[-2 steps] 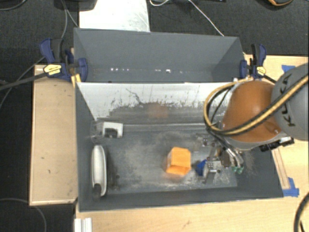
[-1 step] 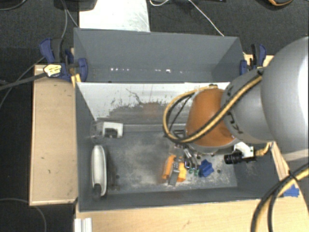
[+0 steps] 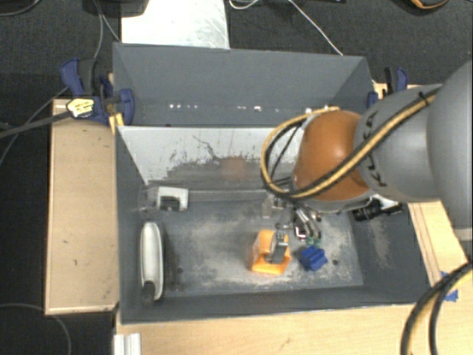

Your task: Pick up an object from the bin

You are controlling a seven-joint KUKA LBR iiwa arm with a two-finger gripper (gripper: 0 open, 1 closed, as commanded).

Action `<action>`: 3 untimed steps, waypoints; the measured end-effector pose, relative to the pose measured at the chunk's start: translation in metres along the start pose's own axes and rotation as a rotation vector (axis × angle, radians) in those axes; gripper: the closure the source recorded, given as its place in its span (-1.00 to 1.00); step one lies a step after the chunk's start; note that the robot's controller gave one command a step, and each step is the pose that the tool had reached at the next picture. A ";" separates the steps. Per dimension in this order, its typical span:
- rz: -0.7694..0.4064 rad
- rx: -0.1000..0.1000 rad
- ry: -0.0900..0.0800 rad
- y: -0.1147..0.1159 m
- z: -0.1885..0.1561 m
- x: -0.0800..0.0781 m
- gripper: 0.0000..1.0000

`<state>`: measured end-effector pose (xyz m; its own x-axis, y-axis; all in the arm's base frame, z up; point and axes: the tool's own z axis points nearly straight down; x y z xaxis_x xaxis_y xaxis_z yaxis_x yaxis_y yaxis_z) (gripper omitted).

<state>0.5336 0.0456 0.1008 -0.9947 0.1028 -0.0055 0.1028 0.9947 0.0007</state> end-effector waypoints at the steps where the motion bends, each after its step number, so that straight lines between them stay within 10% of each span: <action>1: 0.273 0.000 0.004 -0.032 0.000 -0.010 -1.00; 2: -0.224 0.000 0.001 -0.016 0.023 0.022 -1.00; 3: 0.011 -0.001 -0.014 0.023 0.025 0.049 1.00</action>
Offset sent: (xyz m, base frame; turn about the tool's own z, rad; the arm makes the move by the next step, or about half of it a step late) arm -0.0329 -0.0088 -0.0308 -0.2768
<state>0.4877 0.0735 0.0759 -0.9933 0.1140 -0.0195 0.1140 0.9935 0.0015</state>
